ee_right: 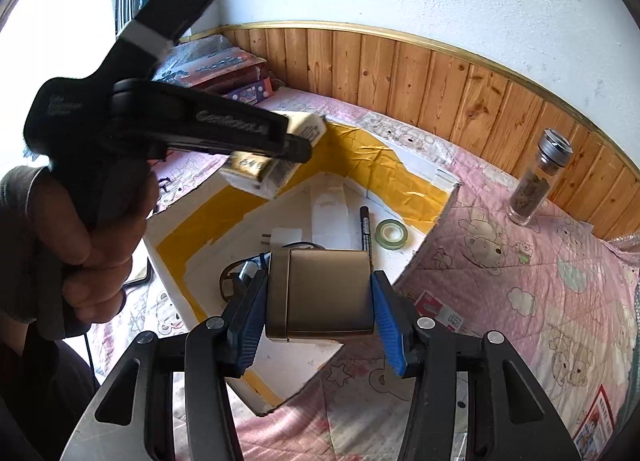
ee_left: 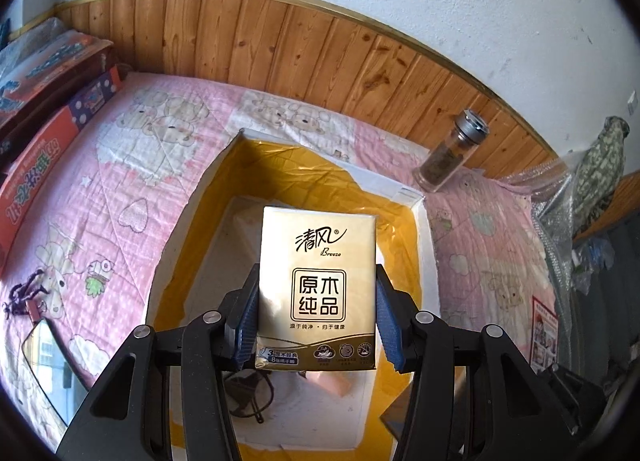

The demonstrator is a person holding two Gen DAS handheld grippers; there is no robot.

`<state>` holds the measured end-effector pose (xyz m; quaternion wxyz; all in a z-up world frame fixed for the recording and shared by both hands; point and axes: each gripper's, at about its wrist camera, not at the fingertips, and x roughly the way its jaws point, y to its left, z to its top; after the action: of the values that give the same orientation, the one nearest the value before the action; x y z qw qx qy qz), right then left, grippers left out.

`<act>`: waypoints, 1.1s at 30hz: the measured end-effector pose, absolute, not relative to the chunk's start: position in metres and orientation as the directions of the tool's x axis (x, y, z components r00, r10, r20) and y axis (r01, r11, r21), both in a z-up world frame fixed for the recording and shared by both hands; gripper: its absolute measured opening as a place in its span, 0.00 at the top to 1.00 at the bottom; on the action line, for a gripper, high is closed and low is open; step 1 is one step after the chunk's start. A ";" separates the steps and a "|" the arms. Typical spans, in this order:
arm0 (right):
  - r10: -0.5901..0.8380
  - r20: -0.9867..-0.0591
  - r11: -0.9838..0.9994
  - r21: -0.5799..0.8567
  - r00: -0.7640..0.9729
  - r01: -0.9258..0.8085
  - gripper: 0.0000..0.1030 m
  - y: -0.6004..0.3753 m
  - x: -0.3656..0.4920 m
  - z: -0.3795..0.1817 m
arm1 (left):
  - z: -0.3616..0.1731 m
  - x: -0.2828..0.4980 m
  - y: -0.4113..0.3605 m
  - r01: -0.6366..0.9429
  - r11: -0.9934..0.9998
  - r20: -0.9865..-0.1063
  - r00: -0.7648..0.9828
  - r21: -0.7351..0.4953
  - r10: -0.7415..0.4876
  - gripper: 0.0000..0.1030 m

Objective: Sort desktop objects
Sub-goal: 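Carry the tissue pack and gold tin with both tools over the cardboard box, then open the right tool dropping the gold tin while the left tool releases the tissue pack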

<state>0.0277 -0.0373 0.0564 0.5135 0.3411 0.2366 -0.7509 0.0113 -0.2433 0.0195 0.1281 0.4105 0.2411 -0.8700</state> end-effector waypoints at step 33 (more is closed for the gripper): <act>-0.465 -0.885 -0.161 0.073 -0.011 0.984 0.50 -0.085 0.024 -0.009 | -0.084 -0.079 -0.268 0.463 -0.881 -0.942 -0.241 0.099 -0.233 0.49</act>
<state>0.0240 -0.0852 -0.0089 0.5674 0.4156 0.3125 -0.6385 -0.0794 -0.2680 -0.0837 0.2227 0.5744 0.1001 -0.7813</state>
